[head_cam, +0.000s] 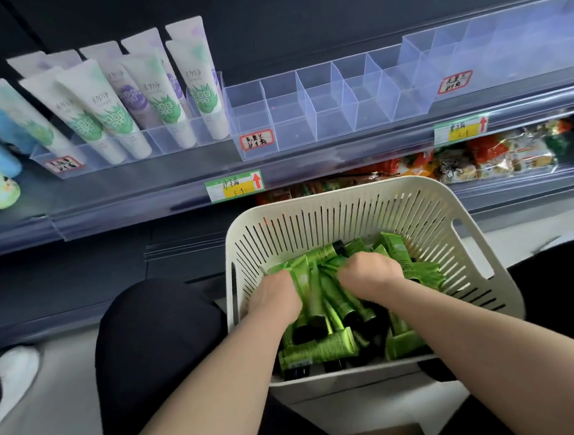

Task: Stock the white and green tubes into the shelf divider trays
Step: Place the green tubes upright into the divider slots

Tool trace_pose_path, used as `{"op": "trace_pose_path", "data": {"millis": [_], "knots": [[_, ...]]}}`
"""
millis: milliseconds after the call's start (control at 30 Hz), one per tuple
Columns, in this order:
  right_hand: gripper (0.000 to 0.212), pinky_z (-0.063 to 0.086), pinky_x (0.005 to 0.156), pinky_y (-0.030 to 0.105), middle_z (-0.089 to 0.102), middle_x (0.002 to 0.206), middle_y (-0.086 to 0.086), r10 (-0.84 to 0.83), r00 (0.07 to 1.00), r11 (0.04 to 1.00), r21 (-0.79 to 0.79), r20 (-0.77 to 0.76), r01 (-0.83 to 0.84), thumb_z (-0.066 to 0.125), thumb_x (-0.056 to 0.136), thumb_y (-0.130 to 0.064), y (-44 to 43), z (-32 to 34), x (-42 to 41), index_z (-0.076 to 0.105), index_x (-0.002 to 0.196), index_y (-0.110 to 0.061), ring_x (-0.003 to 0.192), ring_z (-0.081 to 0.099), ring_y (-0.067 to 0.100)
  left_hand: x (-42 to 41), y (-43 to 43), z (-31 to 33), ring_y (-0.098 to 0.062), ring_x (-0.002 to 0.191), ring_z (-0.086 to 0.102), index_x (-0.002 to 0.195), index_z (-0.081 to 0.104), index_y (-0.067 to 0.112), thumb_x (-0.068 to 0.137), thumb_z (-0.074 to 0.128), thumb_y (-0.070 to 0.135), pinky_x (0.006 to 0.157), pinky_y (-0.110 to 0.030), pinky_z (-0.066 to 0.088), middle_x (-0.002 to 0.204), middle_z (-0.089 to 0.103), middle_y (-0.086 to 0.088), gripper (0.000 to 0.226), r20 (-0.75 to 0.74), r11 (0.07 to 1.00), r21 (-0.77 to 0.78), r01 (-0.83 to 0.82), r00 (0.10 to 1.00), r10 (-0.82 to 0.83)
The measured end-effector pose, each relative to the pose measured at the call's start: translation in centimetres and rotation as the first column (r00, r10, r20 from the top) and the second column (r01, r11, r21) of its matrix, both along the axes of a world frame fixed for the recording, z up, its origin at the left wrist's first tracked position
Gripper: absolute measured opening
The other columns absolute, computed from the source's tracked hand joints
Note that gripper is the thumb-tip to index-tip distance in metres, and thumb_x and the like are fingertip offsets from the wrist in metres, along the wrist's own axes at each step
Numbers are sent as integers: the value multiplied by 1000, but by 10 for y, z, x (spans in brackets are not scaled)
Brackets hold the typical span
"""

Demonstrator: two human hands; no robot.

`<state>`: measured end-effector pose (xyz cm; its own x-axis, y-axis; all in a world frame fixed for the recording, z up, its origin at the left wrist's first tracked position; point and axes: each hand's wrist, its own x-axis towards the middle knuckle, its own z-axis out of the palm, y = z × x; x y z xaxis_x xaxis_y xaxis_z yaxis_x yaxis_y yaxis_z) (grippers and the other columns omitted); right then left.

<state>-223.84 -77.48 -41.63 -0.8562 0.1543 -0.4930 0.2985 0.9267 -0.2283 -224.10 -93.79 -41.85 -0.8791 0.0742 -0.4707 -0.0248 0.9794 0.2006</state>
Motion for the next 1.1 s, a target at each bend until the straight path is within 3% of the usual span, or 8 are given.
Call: {"op": "trace_pose_path", "data": {"millis": [133, 300, 433, 567, 767, 933, 1033, 1100], "knots": [[17, 51, 64, 29, 63, 84, 7, -5, 1000, 991, -136, 27, 9, 42, 91, -25, 4, -6, -5, 55, 93, -13, 75, 65, 26, 1, 5, -7, -26, 112, 55, 127, 54, 10, 90, 47, -2, 92, -39, 49, 124, 57, -11, 39, 72, 997, 74, 0, 997, -5], [45, 52, 56, 26, 65, 95, 12, -18, 991, 963, -264, 133, 52, 52, 91, -43, -26, -17, -8, 47, 114, -4, 64, 66, 25, -6, 1, -9, -26, 118, 53, 135, 51, 11, 94, 43, 2, 92, -31, 44, 134, 53, -10, 43, 114, 992, 103, -73, 992, 62], [54, 48, 75, 30, 59, 117, 10, -85, 994, 939, -327, 70, 104, 59, 89, -39, -40, -22, -15, 45, 129, -5, 99, 60, 26, -9, 0, -9, -25, 110, 52, 138, 41, 7, 95, 43, 4, 83, -29, 43, 133, 50, -13, 43, 146, 972, 178, -157, 981, 131], [29, 44, 72, 32, 57, 106, 6, -80, 996, 927, -369, -27, 64, 53, 91, -27, -33, -3, -22, 48, 114, -10, 91, 55, 23, -16, 1, -13, -15, 92, 47, 143, 36, 8, 95, 46, 5, 66, -22, 41, 132, 50, -11, 49, 130, 943, 260, -209, 975, 181], [23, 38, 61, 29, 59, 98, 5, 14, 982, 965, -256, -187, -62, 49, 95, -34, 22, 41, -17, 46, 106, -14, 76, 52, 20, -18, 20, -21, -13, 74, 62, 141, 34, 8, 90, 67, 34, 56, -24, 48, 105, 55, -2, 66, 74, 928, 214, -304, 953, 295], [16, 32, 48, 26, 56, 83, -1, -8, 954, 952, -295, -299, -84, 53, 94, -32, 48, 64, -3, 43, 96, -19, 65, 50, 16, -7, 39, -35, -26, 103, 63, 147, 20, 1, 76, 81, 36, 70, -27, 55, 141, 42, -19, 100, 84, 912, 101, -397, 917, 389], [21, 35, 49, 27, 57, 78, -4, -102, 918, 940, -339, -382, -37, 53, 94, -31, 58, 69, -1, 48, 110, -18, 62, 53, 14, -4, 40, -34, -22, 88, 60, 138, 34, 5, 77, 79, 15, 65, -27, 55, 122, 52, -14, 76, 100, 892, 125, -435, 900, 424], [24, 37, 51, 30, 59, 76, -3, -122, 896, 933, -356, -427, -43, 53, 94, -29, 62, 72, -3, 50, 112, -13, 63, 55, 17, -6, 37, -24, -17, 80, 56, 125, 48, 10, 85, 70, 17, 64, -28, 54, 103, 59, -5, 47, 80, 927, 87, -364, 931, 357]]}}
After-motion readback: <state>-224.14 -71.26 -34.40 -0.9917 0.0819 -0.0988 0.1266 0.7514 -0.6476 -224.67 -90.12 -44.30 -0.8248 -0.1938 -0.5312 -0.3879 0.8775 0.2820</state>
